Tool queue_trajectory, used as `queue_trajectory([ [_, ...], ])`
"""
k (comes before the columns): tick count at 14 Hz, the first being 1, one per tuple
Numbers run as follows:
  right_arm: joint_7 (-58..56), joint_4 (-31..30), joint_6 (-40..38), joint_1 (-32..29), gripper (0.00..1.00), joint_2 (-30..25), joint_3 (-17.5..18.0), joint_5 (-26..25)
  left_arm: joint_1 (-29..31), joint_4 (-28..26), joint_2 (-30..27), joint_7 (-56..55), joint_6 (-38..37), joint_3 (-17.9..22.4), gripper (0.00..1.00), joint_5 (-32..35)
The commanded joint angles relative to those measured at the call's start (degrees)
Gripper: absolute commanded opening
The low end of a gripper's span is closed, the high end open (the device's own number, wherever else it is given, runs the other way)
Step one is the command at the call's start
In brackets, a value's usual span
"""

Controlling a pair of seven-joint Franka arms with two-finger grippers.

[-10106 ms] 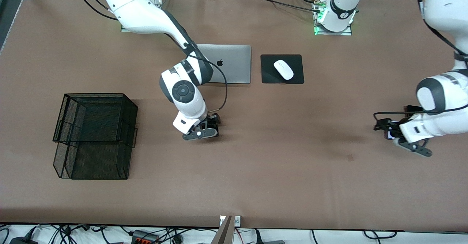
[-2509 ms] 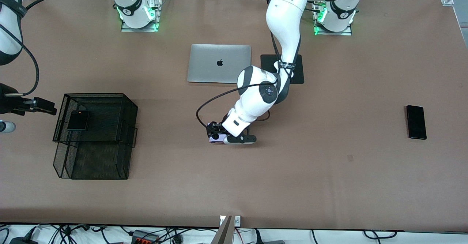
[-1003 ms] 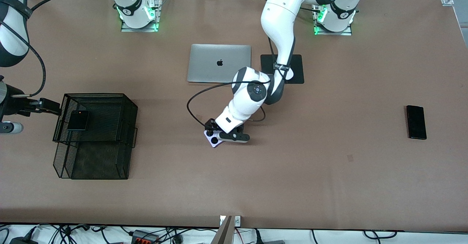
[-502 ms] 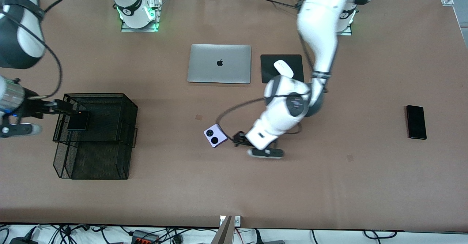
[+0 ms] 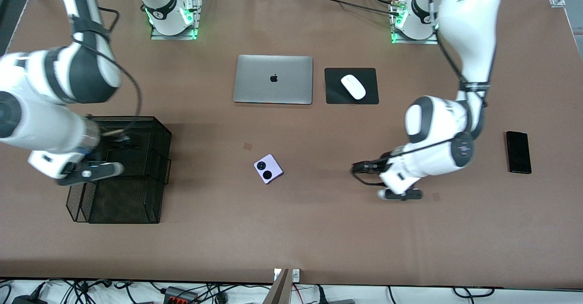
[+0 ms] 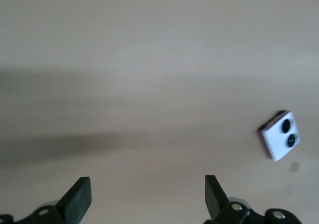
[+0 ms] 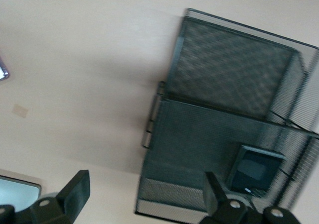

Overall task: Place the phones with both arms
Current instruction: 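Reach the right gripper to the white phone while the left reaches the bar phone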

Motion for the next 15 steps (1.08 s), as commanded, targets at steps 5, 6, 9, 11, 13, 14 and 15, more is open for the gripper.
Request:
queue_trajectory([
  [5,0.4,-0.4,10.3,12.2,1.0,7.8,0.1,4.6,10.5,-6.8,-7.9,6.5,-8.2,-1.8,1.0,13.5],
  [6,0.6,-0.4,12.7,15.0,1.0,9.1,0.0,4.5,12.1,-7.0,-8.5,9.3,-8.4,-1.8,1.0,15.5],
  [9,5.9,-0.4,18.9,20.3,1.0,13.2,0.0,4.5,16.9,-9.9,-9.8,14.7,-8.1,-1.8,1.0,20.9],
  [11,8.5,-0.2,23.1,22.6,1.0,15.9,0.0,4.3,20.2,-11.1,-10.6,16.6,-8.0,-2.2,1.0,23.2],
  [13,8.3,-0.2,28.0,22.9,1.0,17.7,0.0,4.5,29.6,-11.1,-9.7,21.1,-5.6,-8.6,1.0,27.9],
  [14,8.3,-0.1,29.5,23.3,1.0,18.6,0.0,4.5,34.3,-11.1,-9.1,21.7,-4.4,-12.7,1.0,29.7],
  [15,8.3,-0.1,31.2,23.6,1.0,19.3,0.0,4.6,38.2,-11.2,-8.6,21.8,-4.4,-15.6,1.0,31.8],
])
